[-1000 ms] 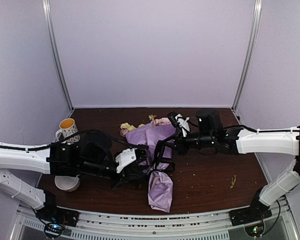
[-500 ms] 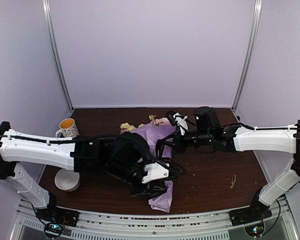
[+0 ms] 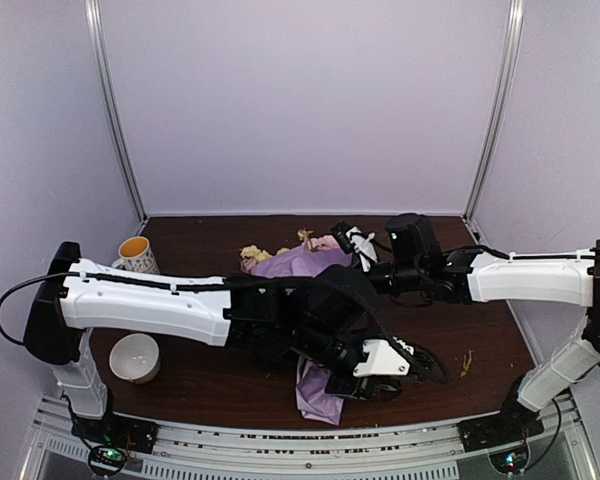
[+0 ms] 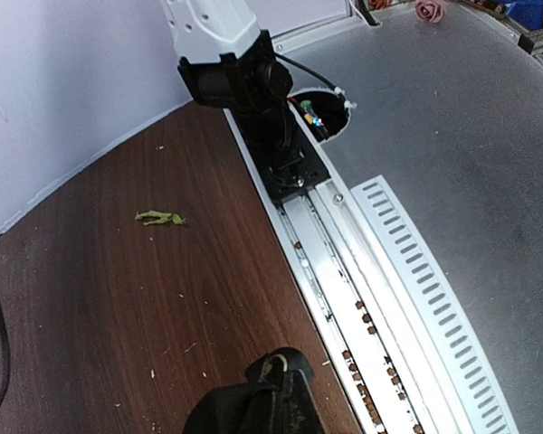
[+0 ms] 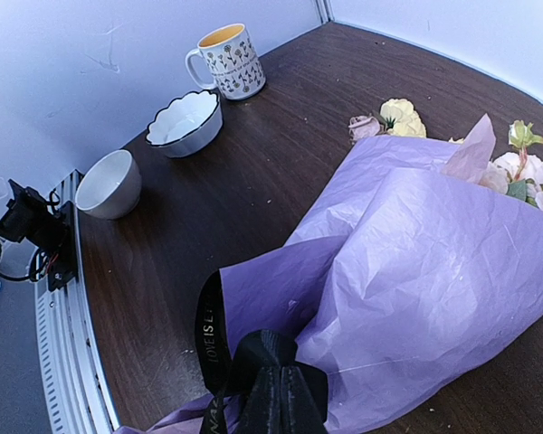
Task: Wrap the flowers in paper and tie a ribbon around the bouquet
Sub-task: Cross the half-tied ribbon over the folded bouquet.
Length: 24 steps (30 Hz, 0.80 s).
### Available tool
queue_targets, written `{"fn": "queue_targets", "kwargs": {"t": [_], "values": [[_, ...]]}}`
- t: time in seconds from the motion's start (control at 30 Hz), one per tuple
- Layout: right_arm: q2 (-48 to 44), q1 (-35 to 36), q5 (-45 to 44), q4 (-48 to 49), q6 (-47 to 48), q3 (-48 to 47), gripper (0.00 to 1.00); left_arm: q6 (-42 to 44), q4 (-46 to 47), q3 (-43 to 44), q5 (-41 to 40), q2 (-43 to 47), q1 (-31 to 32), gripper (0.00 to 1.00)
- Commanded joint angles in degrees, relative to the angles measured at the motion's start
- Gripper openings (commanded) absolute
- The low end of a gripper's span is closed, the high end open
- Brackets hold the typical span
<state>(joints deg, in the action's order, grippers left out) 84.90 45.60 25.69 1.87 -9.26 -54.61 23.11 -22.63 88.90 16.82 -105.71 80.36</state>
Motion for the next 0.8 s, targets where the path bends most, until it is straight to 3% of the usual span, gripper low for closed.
{"fn": "queue_targets", "kwargs": {"t": [0.0,0.03,0.1,0.17,0.23,0.4,0.53,0.63,0.67,0.77], "values": [[-1.89,-0.22,-0.38,-0.19,-0.33,-0.06,0.00,2.10,4.06,0.20,-1.65,-1.92,-0.03,0.00],[-2.02,-0.22,-0.31,-0.20,-0.51,0.01,0.00,2.00,3.97,0.48,-2.76,-2.29,-0.03,0.06],[-2.14,-0.16,-0.16,-0.14,-1.02,0.10,0.00,1.22,3.74,0.07,-4.39,-1.85,-0.03,0.37],[-2.27,-0.04,0.03,0.01,-1.40,0.25,0.00,0.78,5.19,-2.47,-4.96,0.43,-0.03,0.57],[-2.09,0.10,0.06,0.15,-1.78,0.25,0.00,0.58,8.22,-6.85,-6.03,4.12,-0.03,0.68],[-1.85,0.72,-0.06,-0.04,-2.16,-0.06,0.00,-1.86,19.57,-21.98,-12.89,15.68,-1.02,0.82],[-2.83,1.16,0.27,1.05,-3.22,0.99,0.00,-10.46,31.05,-35.29,-14.95,25.01,-7.04,0.83],[-4.36,1.93,1.02,3.51,-3.79,2.55,0.00,-16.60,41.16,-45.03,-19.81,29.55,-13.04,0.57],[-4.68,2.14,1.78,4.28,-3.81,2.80,0.00,-17.62,44.23,-47.65,-20.41,29.77,-14.71,0.55],[-5.42,2.98,4.42,6.65,-3.82,3.42,0.00,-16.09,49.52,-50.89,-21.50,27.74,-16.95,0.58]]}}
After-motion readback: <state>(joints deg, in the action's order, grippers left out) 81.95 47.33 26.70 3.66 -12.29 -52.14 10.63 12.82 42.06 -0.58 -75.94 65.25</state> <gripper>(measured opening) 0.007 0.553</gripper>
